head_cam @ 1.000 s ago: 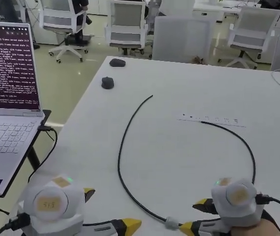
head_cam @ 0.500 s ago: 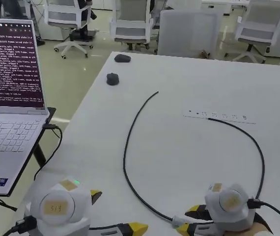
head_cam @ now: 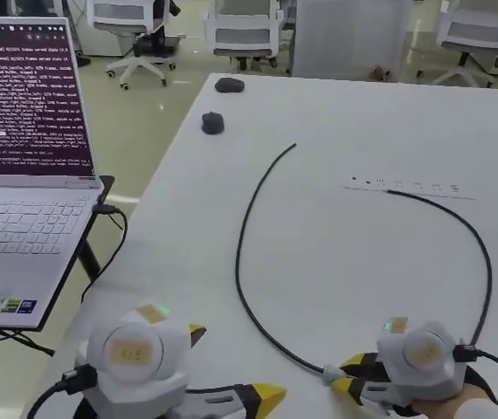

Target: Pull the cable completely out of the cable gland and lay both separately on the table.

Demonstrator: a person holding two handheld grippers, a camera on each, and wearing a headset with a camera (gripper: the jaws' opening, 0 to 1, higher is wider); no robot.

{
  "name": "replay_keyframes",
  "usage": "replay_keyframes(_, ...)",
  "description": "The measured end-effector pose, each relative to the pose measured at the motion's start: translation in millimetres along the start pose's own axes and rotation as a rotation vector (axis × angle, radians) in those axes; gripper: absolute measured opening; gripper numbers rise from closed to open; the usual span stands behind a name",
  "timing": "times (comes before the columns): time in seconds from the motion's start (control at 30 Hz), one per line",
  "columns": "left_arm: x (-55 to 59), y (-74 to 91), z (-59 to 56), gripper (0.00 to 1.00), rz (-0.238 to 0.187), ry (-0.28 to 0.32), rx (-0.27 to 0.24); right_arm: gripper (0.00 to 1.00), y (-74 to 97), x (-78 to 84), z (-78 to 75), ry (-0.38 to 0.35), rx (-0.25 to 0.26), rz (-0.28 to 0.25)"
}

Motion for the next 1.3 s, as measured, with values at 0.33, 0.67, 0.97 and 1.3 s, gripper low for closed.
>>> replay_keyframes(0.33, -3.8, -1.0, -8.3, 0.75, -0.006, -0.033, 0.012, 0.12, 12.8, -8.3, 7.6, 0.034, -0.059, -0.014)
replay_keyframes(0.67, -10.9, -0.3, -16.5, 0.67, -0.022, -0.084, 0.045, 0.11, 51.5, -29.9, 13.1, 0.075, -0.060, -0.062)
replay_keyframes(0.97, -26.5, -3.5, -38.4, 0.60, -0.060, -0.163, 0.162, 0.10, 103.1, -50.7, 14.5, 0.158, -0.042, -0.144)
replay_keyframes(1.3, -59.8, -5.7, -67.1, 0.50, -0.103, -0.259, 0.347, 0.10, 148.9, -75.3, 33.3, 0.228, -0.070, -0.243)
Point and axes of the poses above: the centre of the closed fingertips' face, and the gripper's own axes: y roughly backward along the fingers, z roughly to its left, x roughly out of its underside, the point moved 4 cm from there along y, roughly backward along the fingers, and after that the axes turned 4 degrees about x, right-handed, at the moved point
